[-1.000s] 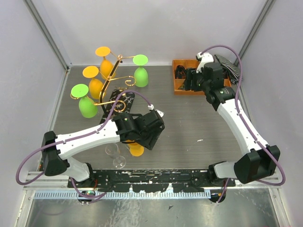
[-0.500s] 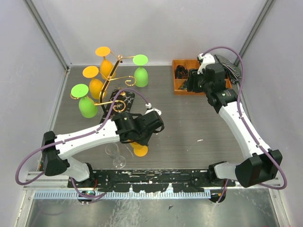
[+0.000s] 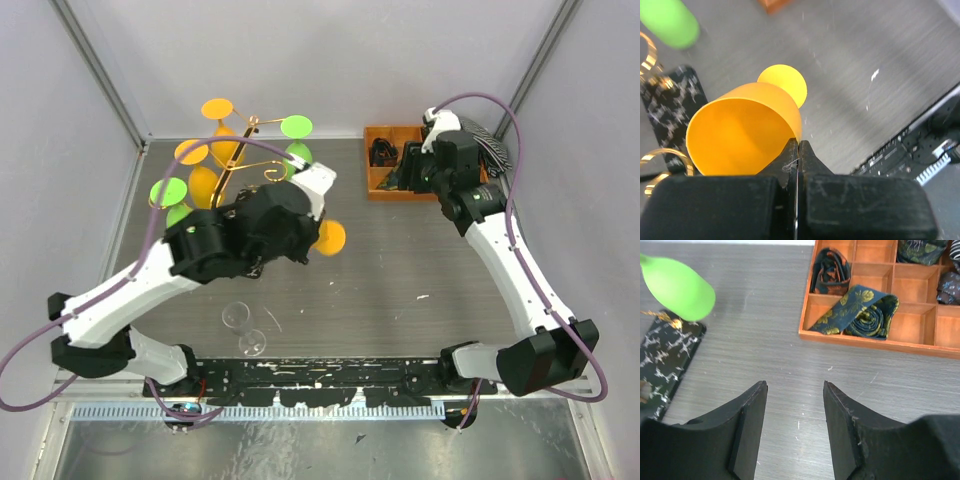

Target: Place the wine glass upside down on the wine glass rack

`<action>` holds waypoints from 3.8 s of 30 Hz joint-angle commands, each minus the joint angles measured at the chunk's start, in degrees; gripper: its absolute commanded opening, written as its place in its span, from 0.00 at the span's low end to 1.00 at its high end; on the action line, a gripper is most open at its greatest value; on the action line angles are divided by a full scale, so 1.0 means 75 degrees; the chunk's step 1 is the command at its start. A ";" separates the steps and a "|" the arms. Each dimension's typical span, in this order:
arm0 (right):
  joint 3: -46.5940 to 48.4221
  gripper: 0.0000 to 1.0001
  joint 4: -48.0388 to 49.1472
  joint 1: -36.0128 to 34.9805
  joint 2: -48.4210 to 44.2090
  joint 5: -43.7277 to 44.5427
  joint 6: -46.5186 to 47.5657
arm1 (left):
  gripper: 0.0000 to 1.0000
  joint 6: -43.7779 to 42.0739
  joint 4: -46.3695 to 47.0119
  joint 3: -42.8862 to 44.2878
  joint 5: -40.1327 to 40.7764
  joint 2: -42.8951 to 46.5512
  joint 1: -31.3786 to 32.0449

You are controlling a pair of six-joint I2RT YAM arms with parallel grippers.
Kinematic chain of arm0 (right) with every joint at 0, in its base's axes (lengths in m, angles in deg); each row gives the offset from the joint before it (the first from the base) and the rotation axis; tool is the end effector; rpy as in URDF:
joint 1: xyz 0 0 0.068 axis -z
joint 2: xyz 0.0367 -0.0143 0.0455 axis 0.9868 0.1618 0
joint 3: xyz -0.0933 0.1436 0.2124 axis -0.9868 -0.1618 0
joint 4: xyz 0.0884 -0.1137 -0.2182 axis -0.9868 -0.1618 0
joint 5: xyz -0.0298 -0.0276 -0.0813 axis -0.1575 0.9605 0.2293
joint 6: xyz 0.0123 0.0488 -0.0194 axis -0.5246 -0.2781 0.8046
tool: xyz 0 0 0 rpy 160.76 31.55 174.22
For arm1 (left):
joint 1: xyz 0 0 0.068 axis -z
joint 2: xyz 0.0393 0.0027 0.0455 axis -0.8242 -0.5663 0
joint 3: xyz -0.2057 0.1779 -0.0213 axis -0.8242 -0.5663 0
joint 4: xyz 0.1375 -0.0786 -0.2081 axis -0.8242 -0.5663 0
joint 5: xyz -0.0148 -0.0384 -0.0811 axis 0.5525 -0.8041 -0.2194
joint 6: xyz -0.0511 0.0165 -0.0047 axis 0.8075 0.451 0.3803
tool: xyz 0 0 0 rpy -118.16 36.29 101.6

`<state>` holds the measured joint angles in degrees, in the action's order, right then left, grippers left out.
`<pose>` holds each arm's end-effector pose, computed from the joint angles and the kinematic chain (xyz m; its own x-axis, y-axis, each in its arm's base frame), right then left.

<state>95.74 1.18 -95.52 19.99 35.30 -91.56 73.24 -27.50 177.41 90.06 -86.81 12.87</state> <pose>0.2768 0.0726 0.3870 -0.4549 0.0068 -0.8905 -0.1854 0.9773 0.1022 0.1136 -0.2487 0.4518 -0.4724 0.3486 -0.8095 0.6218 0.7828 -0.0258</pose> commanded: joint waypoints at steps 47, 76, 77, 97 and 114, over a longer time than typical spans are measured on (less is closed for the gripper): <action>0.3121 0.60 1.2062 -0.1559 0.3690 -0.3651 -0.9200 | 0.03 -0.3429 1.6028 -0.5948 -0.2691 0.2267 -0.3099; 0.4013 0.19 1.2150 -0.1808 0.4555 -0.3860 -0.9082 | 0.15 -0.3249 1.6026 -0.5881 -0.2707 0.1855 -0.3103; 0.4013 0.15 1.2136 -0.1811 0.4551 -0.3870 -0.9036 | 0.18 -0.3267 1.5971 -0.5889 -0.2734 0.1864 -0.3101; 0.3781 0.01 0.5806 -0.1311 0.2741 -0.2979 -0.2143 | 0.76 -0.3966 1.1525 -0.6100 -0.1065 0.3536 -0.3374; -0.2273 0.01 0.7338 -0.2393 0.0149 -0.1434 0.1439 | 0.72 -0.0931 0.7204 -0.1409 -0.1857 0.0415 -0.6835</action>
<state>84.92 44.55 -109.83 23.05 22.80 -88.39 59.65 32.24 167.14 80.64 -81.91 -36.81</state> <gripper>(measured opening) 0.216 0.723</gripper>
